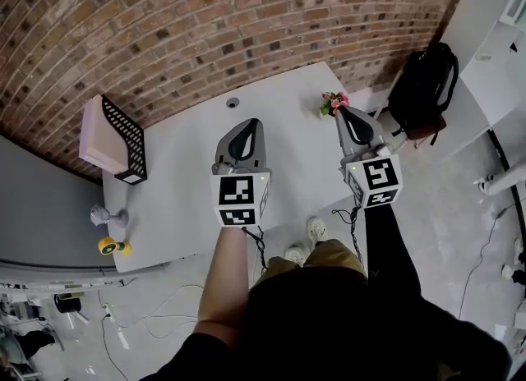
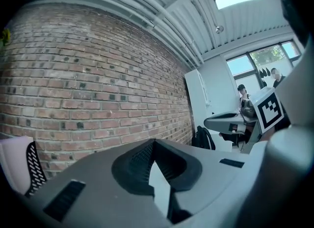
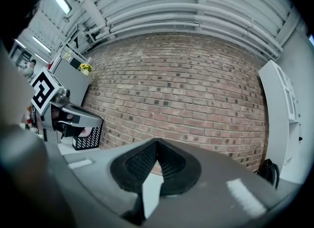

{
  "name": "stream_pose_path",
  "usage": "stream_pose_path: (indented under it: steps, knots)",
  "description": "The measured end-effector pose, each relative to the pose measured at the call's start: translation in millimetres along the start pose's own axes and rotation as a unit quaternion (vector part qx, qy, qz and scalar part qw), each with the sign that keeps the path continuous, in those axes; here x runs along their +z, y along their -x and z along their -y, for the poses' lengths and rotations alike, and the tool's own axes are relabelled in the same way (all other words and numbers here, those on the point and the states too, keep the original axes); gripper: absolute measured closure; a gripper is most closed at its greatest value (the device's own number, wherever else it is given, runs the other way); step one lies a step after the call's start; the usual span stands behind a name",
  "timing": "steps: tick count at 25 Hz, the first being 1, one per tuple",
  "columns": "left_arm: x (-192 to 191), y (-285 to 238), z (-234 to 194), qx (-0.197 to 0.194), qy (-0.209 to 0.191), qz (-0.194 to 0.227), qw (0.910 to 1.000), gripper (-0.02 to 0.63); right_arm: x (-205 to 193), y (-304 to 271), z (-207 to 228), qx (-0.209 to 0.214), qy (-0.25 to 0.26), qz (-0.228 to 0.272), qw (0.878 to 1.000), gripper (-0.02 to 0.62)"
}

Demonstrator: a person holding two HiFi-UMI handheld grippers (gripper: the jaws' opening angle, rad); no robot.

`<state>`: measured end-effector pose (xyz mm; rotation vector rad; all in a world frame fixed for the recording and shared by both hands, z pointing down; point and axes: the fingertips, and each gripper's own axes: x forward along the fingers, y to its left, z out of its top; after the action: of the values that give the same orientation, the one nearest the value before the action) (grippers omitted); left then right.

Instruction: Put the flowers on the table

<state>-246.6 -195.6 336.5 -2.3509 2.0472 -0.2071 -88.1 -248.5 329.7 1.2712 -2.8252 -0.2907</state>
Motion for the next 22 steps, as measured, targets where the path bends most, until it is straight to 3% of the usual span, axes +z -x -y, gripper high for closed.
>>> stream_pose_path:
  steps: [22]
  knots:
    - [1.0,15.7,-4.4,0.005,0.001,0.0,1.0,0.598,7.9,8.4,-11.6,0.004,0.006,0.008,1.0,0.594]
